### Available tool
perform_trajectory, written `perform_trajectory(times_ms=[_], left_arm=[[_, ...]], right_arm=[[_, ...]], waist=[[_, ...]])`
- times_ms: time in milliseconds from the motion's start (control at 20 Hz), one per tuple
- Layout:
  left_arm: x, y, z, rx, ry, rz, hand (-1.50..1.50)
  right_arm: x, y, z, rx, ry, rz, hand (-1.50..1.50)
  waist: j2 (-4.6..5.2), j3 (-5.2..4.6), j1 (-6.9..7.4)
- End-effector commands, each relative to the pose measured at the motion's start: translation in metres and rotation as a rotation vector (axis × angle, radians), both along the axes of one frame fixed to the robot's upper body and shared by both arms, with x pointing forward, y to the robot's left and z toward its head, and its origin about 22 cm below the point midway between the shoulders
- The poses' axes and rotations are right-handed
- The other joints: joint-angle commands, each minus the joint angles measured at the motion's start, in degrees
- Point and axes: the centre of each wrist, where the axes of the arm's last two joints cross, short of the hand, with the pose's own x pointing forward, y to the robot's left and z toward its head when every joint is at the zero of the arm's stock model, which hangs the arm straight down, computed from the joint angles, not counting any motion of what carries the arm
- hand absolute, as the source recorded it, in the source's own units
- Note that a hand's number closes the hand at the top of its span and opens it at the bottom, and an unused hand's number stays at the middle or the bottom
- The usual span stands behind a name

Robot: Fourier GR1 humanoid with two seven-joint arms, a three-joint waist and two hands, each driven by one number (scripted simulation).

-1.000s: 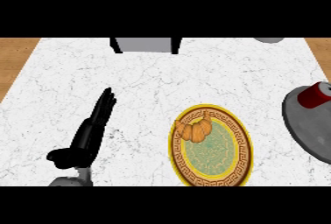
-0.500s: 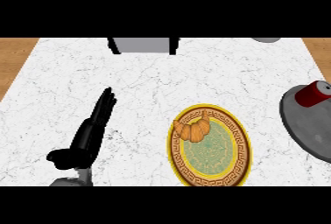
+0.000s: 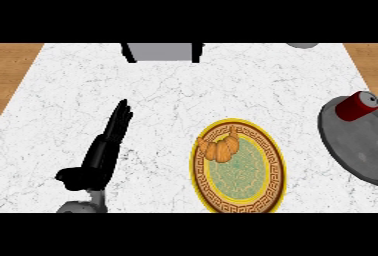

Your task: Pick the can from the plate and place it in the pan

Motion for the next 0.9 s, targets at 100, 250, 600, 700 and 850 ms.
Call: perform_trajectory(times_ms=[100,250,600,700,850], left_arm=[[0.002,-0.003,0.007,0.016,-0.002,0.005,0.00],[-0.002,0.012,0.003,-0.013,0.003,-0.001,0.00],[-0.002,0.007,0.003,-0.011,0.005,0.008,0.00],[-0.002,0.003,-0.004,0.007,-0.007,-0.013,0.00],[-0.003,0.006,0.011,-0.007,-0.005,0.008,0.00]], right_arm=[[-0.022,-0.003,-0.008,0.082,-0.079,0.161,-1.50],[-0.021,0.000,-0.012,0.059,-0.080,0.158,-1.50],[-0.035,-0.010,-0.003,0.015,-0.067,0.140,-1.50],[-0.027,-0.007,-0.003,-0.016,-0.050,0.146,-1.50],[-0.033,-0.002,-0.014,-0.060,-0.077,0.129,-1.50]], waist=[[-0.17,-0.05,-0.06],[-0.19,-0.10,0.15],[-0.23,-0.11,0.11],[-0.07,-0.05,0.37],[-0.24,-0.10,0.24]])
